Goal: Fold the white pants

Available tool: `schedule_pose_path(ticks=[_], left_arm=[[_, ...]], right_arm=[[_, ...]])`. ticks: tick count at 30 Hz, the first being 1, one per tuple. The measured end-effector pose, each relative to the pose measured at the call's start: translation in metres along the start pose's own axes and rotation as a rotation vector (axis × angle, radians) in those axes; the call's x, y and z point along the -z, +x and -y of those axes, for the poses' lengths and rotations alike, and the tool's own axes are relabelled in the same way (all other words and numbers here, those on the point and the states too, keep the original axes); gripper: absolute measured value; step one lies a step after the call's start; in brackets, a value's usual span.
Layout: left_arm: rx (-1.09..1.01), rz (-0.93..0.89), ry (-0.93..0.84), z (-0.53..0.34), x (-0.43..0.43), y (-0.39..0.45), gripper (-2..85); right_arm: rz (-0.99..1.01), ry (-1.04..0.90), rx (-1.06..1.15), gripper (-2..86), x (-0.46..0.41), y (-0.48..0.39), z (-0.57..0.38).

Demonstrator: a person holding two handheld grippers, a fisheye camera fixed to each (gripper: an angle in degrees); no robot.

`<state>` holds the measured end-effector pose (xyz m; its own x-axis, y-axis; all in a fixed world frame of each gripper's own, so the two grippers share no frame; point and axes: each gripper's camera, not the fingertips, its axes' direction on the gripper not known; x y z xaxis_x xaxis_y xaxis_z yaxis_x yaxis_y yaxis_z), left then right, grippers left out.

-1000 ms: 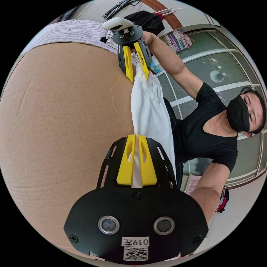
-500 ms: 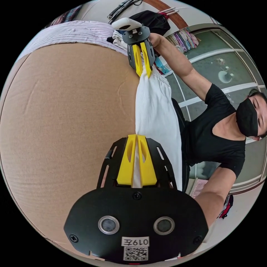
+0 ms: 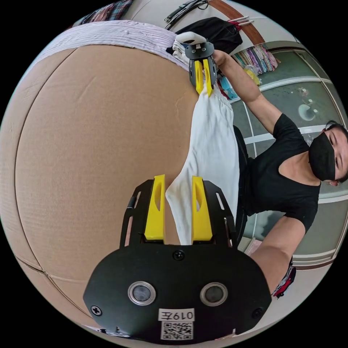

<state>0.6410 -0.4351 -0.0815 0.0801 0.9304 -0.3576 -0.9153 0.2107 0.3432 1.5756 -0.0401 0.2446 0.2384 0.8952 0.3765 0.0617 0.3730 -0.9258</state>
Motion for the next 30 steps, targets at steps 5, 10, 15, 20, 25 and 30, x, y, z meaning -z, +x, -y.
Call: schedule_pose_path(ticks=[5,10,15,20,25,30], left_arm=[[0.017,-0.002,-0.031,-0.004,-0.015,-0.002,6.4],[0.013,-0.031,-0.090,-0.007,-0.029,0.000,3.5],[-0.051,-0.012,-0.106,-0.017,-0.034,0.010,1.4],[-0.003,0.004,-0.077,-0.036,-0.039,0.003,0.9],[0.034,-0.030,-0.044,-0.059,-0.045,-0.004,0.8],[0.045,-0.012,-0.038,-0.086,-0.049,0.000,0.9]], right_arm=[[-0.003,0.001,0.001,6.3,-0.002,0.001,0.001],[-0.003,0.004,0.003,6.3,-0.005,0.003,0.002],[-0.012,0.022,0.005,6.2,-0.009,0.003,0.001],[-0.018,0.029,-0.007,6.2,-0.017,0.007,0.004],[-0.015,0.039,-0.027,6.2,-0.026,0.011,0.008],[-0.037,0.049,-0.059,6.1,-0.036,0.012,0.010]])
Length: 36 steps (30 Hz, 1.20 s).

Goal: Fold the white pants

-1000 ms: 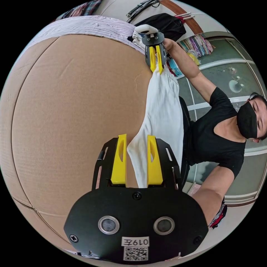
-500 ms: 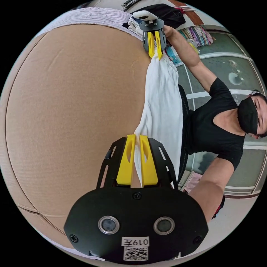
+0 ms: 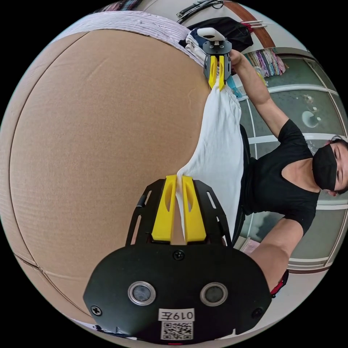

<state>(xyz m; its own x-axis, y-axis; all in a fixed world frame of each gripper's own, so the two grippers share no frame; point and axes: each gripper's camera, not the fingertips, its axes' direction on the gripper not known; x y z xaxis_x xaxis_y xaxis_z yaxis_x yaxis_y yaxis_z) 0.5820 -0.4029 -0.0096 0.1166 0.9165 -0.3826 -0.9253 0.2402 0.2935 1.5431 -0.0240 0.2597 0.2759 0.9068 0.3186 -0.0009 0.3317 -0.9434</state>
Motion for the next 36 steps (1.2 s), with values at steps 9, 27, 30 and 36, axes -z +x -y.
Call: schedule_pose_path(ticks=[9,27,30,36], left_arm=[[0.021,-0.011,-0.003,-0.054,-0.006,0.002,1.6],[0.174,0.519,0.874,-0.419,0.018,0.147,1.7],[0.332,0.555,0.937,-0.514,-0.020,0.183,2.0],[0.699,0.566,0.942,-0.649,-0.074,0.204,4.3]], right_arm=[[0.010,0.000,-0.016,6.8,-0.032,0.004,0.013],[-0.444,0.371,0.227,9.3,-0.105,-0.139,0.028],[-0.464,0.397,0.407,9.0,-0.151,-0.184,0.074],[-0.503,0.409,0.582,2.8,-0.240,-0.219,0.212]])
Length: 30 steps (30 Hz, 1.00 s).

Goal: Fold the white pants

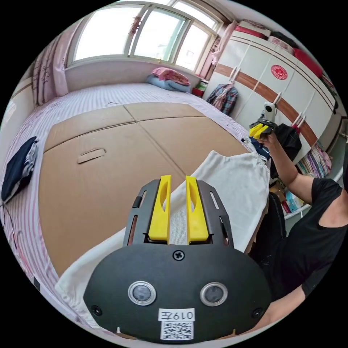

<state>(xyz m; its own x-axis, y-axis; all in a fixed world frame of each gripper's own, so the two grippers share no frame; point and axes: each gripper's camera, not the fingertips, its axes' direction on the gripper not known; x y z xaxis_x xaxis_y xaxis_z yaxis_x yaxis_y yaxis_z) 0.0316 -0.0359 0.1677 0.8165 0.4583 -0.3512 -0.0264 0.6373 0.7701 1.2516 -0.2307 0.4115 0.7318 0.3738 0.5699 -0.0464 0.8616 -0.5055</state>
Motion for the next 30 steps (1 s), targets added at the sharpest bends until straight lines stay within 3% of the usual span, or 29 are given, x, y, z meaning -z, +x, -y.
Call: schedule_pose_path(ticks=[4,9,14,19,30], left_arm=[[0.095,0.122,-0.062,-0.035,0.007,-0.026,5.3],[0.097,0.051,-0.092,-0.075,0.010,-0.063,6.8],[0.156,-0.090,0.039,-0.105,0.033,-0.095,7.3],[0.132,0.007,-0.016,-0.116,0.041,-0.097,6.7],[0.039,-0.009,-0.113,-0.140,0.042,-0.102,2.4]], right_arm=[[0.022,-0.139,0.064,2.7,-0.111,-0.009,0.072],[0.045,-0.330,0.071,6.2,-0.211,0.010,0.119],[0.118,-0.414,-0.010,6.5,-0.276,0.060,0.134],[0.109,-0.528,-0.002,7.1,-0.347,0.076,0.140],[0.195,-0.486,-0.029,1.2,-0.414,0.126,0.147]])
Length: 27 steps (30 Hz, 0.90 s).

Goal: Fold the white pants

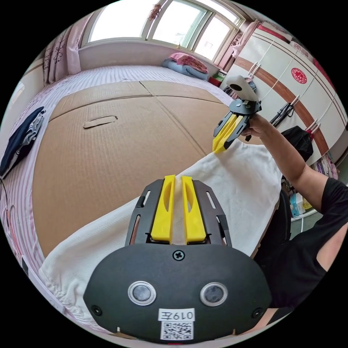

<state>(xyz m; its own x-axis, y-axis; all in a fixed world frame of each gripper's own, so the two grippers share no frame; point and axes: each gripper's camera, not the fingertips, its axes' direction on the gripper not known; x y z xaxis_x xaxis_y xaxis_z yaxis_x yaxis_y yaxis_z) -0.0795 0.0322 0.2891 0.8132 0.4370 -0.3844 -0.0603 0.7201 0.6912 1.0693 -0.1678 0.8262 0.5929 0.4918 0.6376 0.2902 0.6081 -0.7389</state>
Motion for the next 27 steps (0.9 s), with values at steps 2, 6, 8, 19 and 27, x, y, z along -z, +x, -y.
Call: schedule_pose_path(ticks=[2,6,8,19,27], left_arm=[[-0.010,0.016,-0.010,-0.005,0.002,-0.001,2.1],[-0.009,0.038,-0.013,-0.016,0.008,-0.005,1.5],[-0.003,0.039,-0.014,-0.021,0.011,-0.009,1.5],[0.278,0.043,0.336,-0.121,0.138,-0.089,3.6],[0.417,0.260,0.274,-0.173,0.179,-0.110,6.9]], right_arm=[[0.002,0.008,-0.002,0.3,-0.009,0.010,0.006],[-0.031,0.016,-0.011,-0.2,-0.022,0.026,0.013],[-0.044,0.005,-0.021,0.4,-0.034,0.036,0.020],[-0.040,0.183,0.046,4.6,-0.051,0.035,0.090],[0.006,0.046,0.044,4.9,-0.129,0.063,0.192]])
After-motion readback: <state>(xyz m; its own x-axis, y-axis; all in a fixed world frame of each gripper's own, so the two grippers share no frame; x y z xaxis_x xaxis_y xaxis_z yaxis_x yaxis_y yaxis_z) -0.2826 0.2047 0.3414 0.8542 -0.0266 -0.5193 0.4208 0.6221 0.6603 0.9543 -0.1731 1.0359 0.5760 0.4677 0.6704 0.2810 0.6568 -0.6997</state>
